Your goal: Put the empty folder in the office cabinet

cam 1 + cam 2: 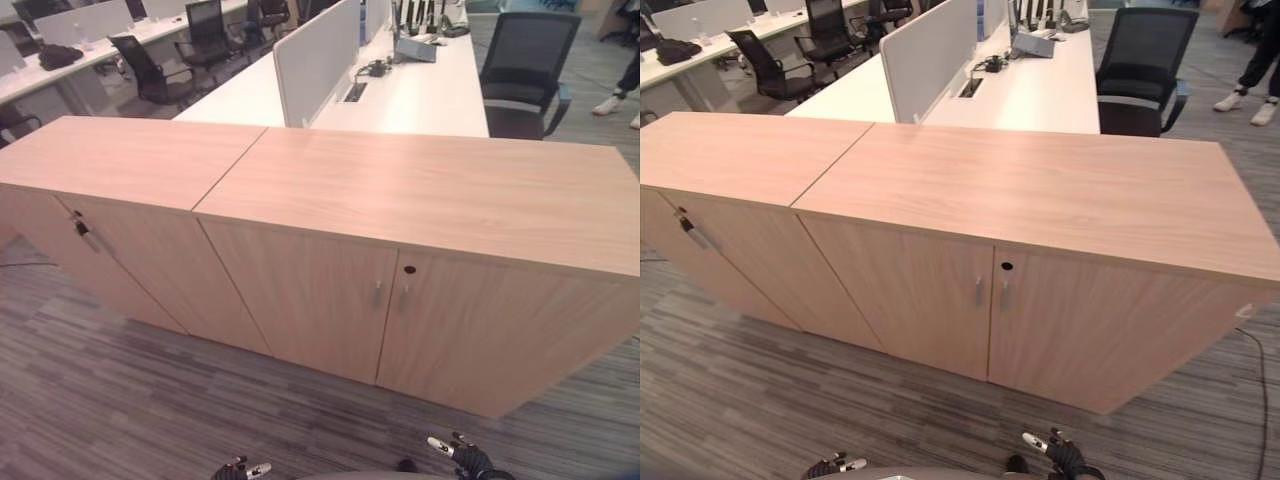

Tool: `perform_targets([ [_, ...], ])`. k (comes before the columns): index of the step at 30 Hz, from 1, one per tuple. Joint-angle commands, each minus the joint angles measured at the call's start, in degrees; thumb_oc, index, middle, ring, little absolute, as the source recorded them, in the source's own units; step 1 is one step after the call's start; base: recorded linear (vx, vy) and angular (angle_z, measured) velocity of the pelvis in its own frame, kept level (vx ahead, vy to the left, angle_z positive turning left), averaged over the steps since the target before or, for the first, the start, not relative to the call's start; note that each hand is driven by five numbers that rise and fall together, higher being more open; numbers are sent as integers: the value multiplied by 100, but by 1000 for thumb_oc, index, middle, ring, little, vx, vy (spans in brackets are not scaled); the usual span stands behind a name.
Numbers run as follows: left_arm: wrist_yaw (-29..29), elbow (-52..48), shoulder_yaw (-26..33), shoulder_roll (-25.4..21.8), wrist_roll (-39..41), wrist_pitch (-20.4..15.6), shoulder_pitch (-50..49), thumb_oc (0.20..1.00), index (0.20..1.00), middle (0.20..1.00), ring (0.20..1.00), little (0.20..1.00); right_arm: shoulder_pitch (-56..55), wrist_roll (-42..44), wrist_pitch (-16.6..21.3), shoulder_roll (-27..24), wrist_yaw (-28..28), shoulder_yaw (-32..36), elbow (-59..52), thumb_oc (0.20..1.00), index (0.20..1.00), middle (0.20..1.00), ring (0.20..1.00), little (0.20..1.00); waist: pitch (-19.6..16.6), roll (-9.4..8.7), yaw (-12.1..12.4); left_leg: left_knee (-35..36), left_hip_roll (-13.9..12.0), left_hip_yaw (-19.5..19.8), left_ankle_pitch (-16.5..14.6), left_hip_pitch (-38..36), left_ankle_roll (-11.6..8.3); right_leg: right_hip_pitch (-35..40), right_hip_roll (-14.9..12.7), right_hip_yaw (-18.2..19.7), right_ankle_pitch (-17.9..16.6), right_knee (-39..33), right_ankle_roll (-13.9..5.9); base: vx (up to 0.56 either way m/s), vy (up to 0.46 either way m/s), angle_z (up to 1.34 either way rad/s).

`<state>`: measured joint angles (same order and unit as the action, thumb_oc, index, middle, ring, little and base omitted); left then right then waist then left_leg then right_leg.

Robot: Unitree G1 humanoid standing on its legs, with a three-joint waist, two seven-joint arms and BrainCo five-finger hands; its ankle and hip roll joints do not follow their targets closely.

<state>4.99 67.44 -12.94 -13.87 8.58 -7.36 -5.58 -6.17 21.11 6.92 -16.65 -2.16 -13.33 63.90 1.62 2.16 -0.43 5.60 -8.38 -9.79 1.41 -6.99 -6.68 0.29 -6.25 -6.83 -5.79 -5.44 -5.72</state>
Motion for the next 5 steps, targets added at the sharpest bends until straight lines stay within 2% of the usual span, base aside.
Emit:
perform_targets([
  [1, -30, 259, 79, -142, 100, -164, 310, 1000, 1000, 1000, 1000, 1000, 605, -269, 43, 81, -72, 13, 301, 1000, 1000, 1000, 1000, 1000, 97, -51, -34, -60, -147, -41, -44, -37, -76, 537, -237, -110, 524, 44, -425, 9, 11, -83],
  [5, 4, 277, 30, -134, 94, -155, 392, 1000, 1000, 1000, 1000, 1000, 572, -369, -7, 101, -61, 41, 530, 1000, 1000, 1000, 1000, 1000, 102, -76, -161, -60, -163, -234, -91, -166, -63, 505, -230, 25, 492, 44, -450, 10, 12, -38],
])
